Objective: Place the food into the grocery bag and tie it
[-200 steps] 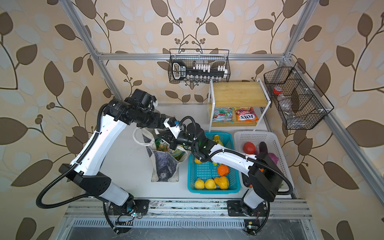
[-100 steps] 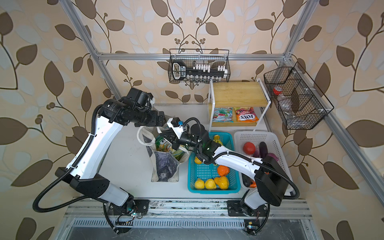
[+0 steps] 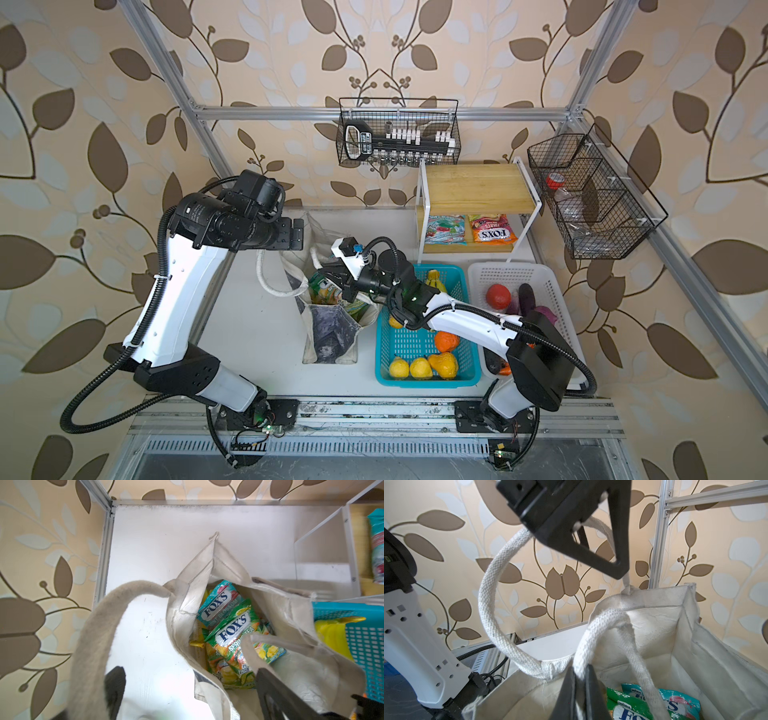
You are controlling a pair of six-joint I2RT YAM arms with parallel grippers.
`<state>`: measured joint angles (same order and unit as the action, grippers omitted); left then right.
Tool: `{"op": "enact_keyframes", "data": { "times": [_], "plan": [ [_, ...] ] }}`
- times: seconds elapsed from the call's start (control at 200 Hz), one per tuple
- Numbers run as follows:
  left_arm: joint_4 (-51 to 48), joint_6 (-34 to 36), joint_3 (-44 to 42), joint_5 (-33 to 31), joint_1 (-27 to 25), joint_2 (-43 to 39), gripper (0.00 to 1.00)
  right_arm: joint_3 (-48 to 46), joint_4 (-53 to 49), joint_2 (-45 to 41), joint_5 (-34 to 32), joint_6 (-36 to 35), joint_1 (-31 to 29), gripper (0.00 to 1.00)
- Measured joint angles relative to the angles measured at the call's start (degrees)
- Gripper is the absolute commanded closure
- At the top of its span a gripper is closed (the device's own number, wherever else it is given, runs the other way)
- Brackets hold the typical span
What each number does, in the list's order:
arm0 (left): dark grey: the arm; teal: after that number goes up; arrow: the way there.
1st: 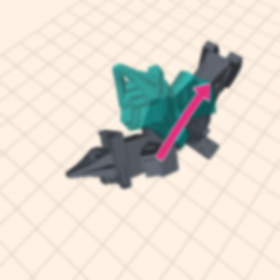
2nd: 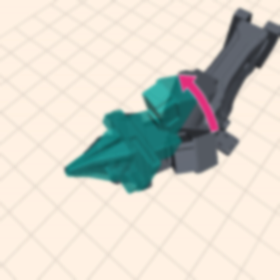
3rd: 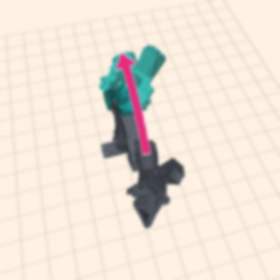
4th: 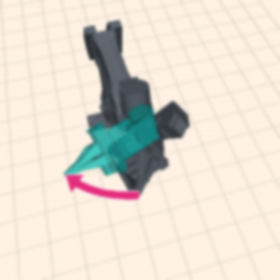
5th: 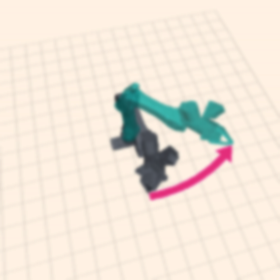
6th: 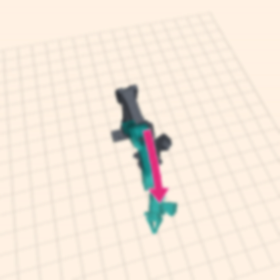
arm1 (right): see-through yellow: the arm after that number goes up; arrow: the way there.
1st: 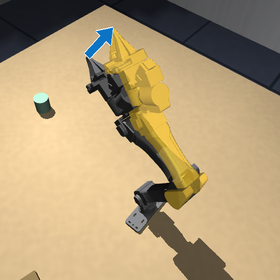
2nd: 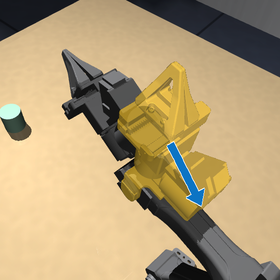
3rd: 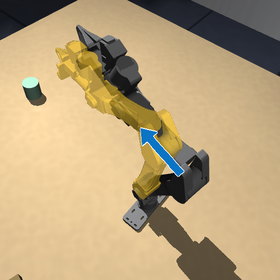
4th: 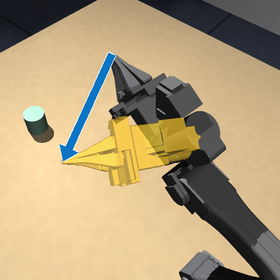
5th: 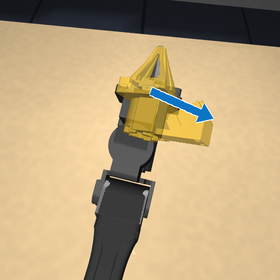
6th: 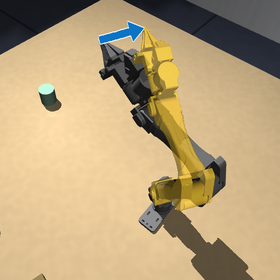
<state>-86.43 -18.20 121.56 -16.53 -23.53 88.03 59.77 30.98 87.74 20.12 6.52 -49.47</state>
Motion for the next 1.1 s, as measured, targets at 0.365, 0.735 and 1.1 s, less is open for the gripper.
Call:
{"op": "enact_keyframes", "data": {
  "times": [0.365,0.735,1.1],
  "plan": [
    [0.1,0.2,2.1,-2.5,3.8,-2.5,0.52,0.0,-0.6,0.0,0.3,0.0,0.0,1.00],
    [2.3,0.2,4.3,11.8,4.2,0.0,1.00,0.1,-1.3,0.0,0.4,-3.0,-1.7,1.00],
    [6.2,-1.8,12.9,21.5,-0.9,13.4,0.98,4.1,-1.6,2.6,0.9,-4.0,-1.9,1.00]
  ]
}}
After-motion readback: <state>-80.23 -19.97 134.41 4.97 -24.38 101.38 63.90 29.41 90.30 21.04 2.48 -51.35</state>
